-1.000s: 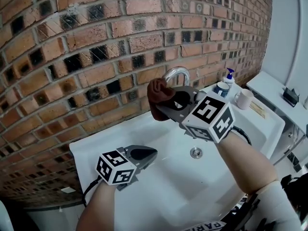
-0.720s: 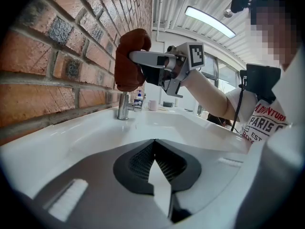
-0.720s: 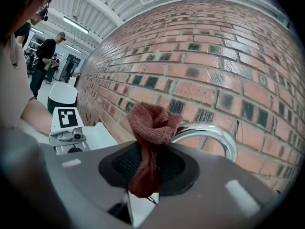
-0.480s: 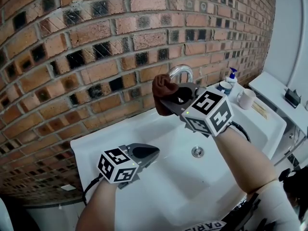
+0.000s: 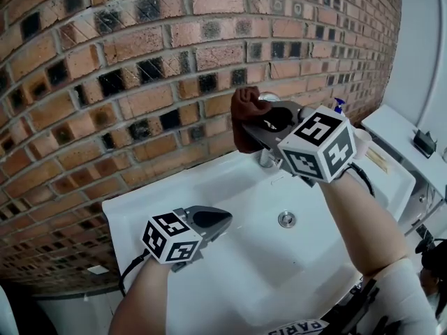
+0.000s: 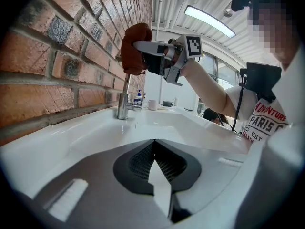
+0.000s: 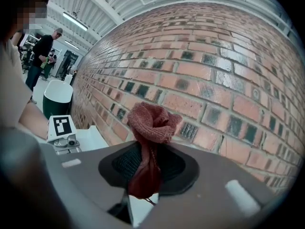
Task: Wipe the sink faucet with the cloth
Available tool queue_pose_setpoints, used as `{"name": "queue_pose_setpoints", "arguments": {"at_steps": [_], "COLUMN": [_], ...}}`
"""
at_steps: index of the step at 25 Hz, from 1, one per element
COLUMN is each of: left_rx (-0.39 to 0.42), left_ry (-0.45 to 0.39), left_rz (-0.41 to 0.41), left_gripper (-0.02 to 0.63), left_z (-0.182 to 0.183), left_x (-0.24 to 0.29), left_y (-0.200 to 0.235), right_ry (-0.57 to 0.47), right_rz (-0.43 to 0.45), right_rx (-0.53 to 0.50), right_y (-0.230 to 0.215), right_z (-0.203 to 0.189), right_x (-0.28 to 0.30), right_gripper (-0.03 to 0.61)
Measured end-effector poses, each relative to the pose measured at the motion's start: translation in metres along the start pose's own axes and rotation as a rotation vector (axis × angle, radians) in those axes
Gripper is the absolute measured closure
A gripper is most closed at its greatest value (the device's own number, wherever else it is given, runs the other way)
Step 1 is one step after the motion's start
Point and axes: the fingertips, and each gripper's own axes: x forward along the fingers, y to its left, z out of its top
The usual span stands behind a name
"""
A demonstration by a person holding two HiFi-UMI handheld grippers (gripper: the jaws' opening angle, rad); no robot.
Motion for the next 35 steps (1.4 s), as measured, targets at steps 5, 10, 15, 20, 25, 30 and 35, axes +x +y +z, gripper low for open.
{"name": "queue_pose_setpoints", "arguments": {"at_steps": [5,10,15,20,25,30,35], "left_rx": [-0.002,-0.002,0.0,-0.001,-0.003,-0.004,-0.005], "left_ry": [0.001,0.0,-0.003,-0.003,-0.006,-0.011,-0.012], "left_rz": [0.0,0.0,0.0,0.0,0.0,-0.001,0.0], "left_gripper": [0.609,0.609,0.609,0.609,0.609,0.609,0.609], "left_z": [-0.001,0.0,0.0,0.0,0.001,0.001,0.001], "left_x": [0.0,-0.001,0.0,0.0,-0.001,-0.002,-0.002], "left_y": [0.0,-0.001,0.0,0.0,-0.001,0.0,0.0], "right_ry": [-0.033,-0.046,-0.057,-0.056,-0.04,-0.032,-0.009], "right_rz": [-0.08,-0.102,-0.124,-0.174,-0.215,-0.239,-0.253], "right_rx": [0.026,0.076,0.093,0.124,0.184,0.221,0.265], "right_y": [-0.037,-0.055,-0.065,-0.082,-0.097,-0.104,-0.105], "right_z": [0.014,0.009,0.004,-0.012,-0.039,-0.061,-0.089], "right_x": [-0.017,-0.025,-0.029,-0.036,-0.04,-0.04,-0.036], "right_gripper": [0.485,0.483,0.482,0.482,0.483,0.483,0.483]}}
